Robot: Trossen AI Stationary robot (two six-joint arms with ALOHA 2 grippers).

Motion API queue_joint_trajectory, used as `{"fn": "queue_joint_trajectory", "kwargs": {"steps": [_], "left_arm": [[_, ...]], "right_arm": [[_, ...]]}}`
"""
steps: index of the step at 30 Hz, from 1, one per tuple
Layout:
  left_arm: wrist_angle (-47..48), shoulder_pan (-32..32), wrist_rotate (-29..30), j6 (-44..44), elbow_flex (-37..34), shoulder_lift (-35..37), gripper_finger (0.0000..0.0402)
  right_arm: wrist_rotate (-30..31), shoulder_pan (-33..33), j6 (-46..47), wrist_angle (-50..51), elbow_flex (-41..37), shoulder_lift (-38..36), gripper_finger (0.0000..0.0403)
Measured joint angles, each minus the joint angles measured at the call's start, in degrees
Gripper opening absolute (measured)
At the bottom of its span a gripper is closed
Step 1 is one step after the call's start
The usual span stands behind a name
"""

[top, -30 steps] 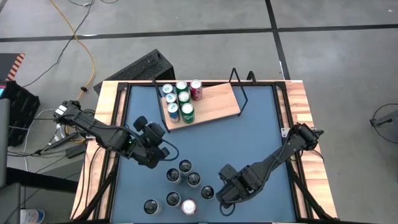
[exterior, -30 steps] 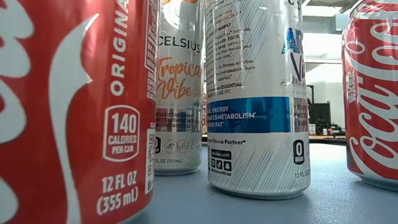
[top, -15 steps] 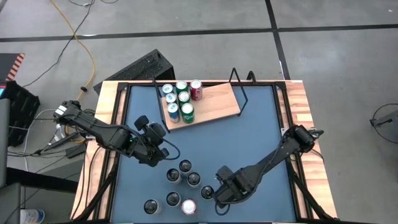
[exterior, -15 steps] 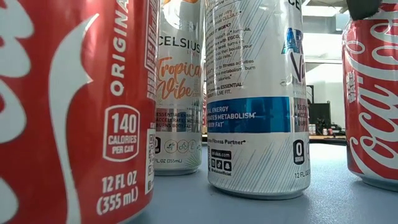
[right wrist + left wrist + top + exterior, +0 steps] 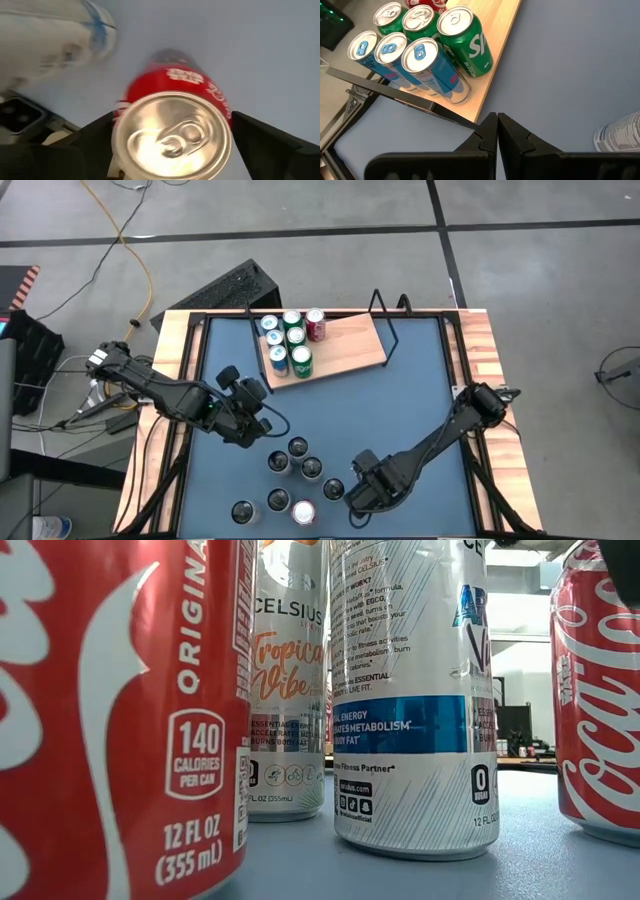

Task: Place canned beverage on shelf
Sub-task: Put the top red soda can on the shelf aligned with the other red soda can

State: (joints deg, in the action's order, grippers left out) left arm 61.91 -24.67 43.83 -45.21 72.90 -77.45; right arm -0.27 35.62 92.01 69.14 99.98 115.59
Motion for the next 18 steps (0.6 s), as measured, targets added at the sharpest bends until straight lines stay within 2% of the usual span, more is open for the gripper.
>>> {"fn": "queue_joint_trajectory", "kwargs": {"steps": [6,12,18], "left_arm": [[0.0,0.0,0.1,0.0,0.0,0.0,0.0000],[0.0,0.0,0.1,0.0,0.0,0.0,0.0000],[0.1,-0.1,-2.0,1.1,0.7,0.0,0.0000]], "right_arm": [[-1.0,0.0,0.0,-0.9,-1.0,0.0,0.0310],[-0.7,-1.5,-4.2,-0.6,-0.9,0.0,0.0271],[0.6,-4.5,-16.0,3.7,-0.9,-0.4,0.0266]]}}
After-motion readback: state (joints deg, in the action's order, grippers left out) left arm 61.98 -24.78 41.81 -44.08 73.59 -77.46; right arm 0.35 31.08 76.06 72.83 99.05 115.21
